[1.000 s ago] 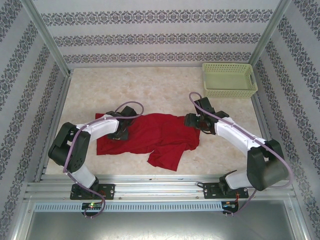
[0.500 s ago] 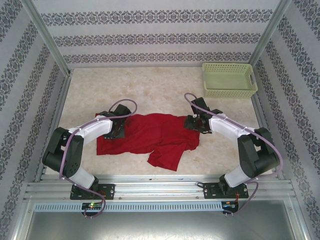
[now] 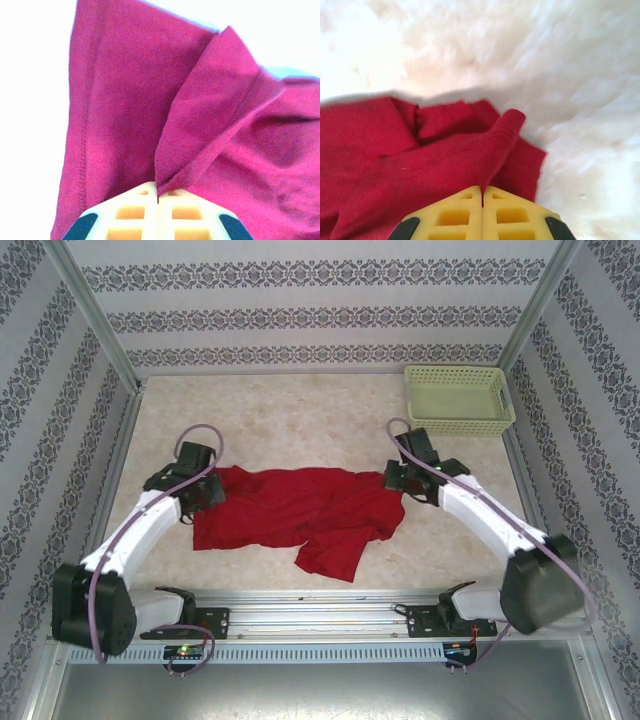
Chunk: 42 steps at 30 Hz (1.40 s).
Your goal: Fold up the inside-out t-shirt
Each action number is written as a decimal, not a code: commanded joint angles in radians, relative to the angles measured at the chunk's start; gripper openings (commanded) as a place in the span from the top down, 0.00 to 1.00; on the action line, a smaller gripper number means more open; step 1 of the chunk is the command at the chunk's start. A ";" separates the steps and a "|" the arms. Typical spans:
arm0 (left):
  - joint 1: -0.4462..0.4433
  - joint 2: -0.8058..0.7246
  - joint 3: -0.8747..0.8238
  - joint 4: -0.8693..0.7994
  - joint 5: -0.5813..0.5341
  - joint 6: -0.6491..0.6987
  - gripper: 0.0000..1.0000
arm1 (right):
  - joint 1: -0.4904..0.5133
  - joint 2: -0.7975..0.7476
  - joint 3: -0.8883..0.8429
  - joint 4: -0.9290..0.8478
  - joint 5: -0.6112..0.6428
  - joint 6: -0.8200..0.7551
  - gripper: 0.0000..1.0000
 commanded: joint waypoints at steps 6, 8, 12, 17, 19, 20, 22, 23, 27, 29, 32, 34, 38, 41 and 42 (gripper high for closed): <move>0.174 -0.082 -0.077 0.101 0.175 -0.098 1.00 | -0.118 -0.286 -0.044 -0.085 0.098 -0.031 1.00; 0.231 -0.029 -0.107 0.158 0.234 -0.124 1.00 | -0.140 -0.312 -0.067 -0.085 0.087 -0.027 1.00; 0.258 0.147 -0.077 0.260 0.330 -0.114 1.00 | -0.166 -0.301 -0.089 -0.063 0.025 -0.024 1.00; 0.267 0.359 0.034 0.328 0.343 -0.097 0.90 | -0.169 -0.229 -0.057 -0.018 -0.006 -0.027 1.00; 0.289 0.415 0.070 0.331 0.347 -0.098 0.85 | -0.177 -0.198 -0.034 -0.018 0.006 -0.033 1.00; 0.299 0.427 0.080 0.325 0.352 -0.100 0.76 | -0.184 -0.186 -0.023 -0.018 0.006 -0.033 1.00; 0.294 0.390 0.074 0.290 0.315 -0.091 0.59 | -0.198 -0.165 -0.006 -0.016 -0.006 -0.035 1.00; 0.282 0.344 0.057 0.269 0.282 -0.080 0.51 | -0.203 -0.157 0.001 -0.014 -0.016 -0.036 1.00; 0.247 0.121 -0.057 0.175 0.242 -0.048 0.37 | -0.205 -0.145 0.005 -0.001 -0.039 -0.038 1.00; 0.231 0.030 -0.116 0.118 0.238 -0.045 0.37 | -0.205 -0.144 0.000 0.004 -0.039 -0.038 1.00; 0.224 -0.055 -0.190 0.075 0.250 -0.051 0.40 | -0.208 -0.143 -0.004 0.010 -0.042 -0.032 1.00; 0.224 -0.078 -0.225 0.088 0.270 -0.059 0.43 | -0.208 -0.141 -0.007 0.013 -0.047 -0.028 1.00; 0.224 -0.024 -0.244 0.142 0.325 -0.066 0.48 | -0.208 -0.141 -0.007 0.009 -0.050 -0.028 1.00; 0.223 0.003 -0.246 0.179 0.339 -0.065 0.54 | -0.208 -0.152 -0.012 0.002 -0.050 -0.028 1.00; 0.223 0.010 -0.244 0.184 0.338 -0.064 0.56 | -0.208 -0.158 -0.014 0.000 -0.050 -0.028 1.00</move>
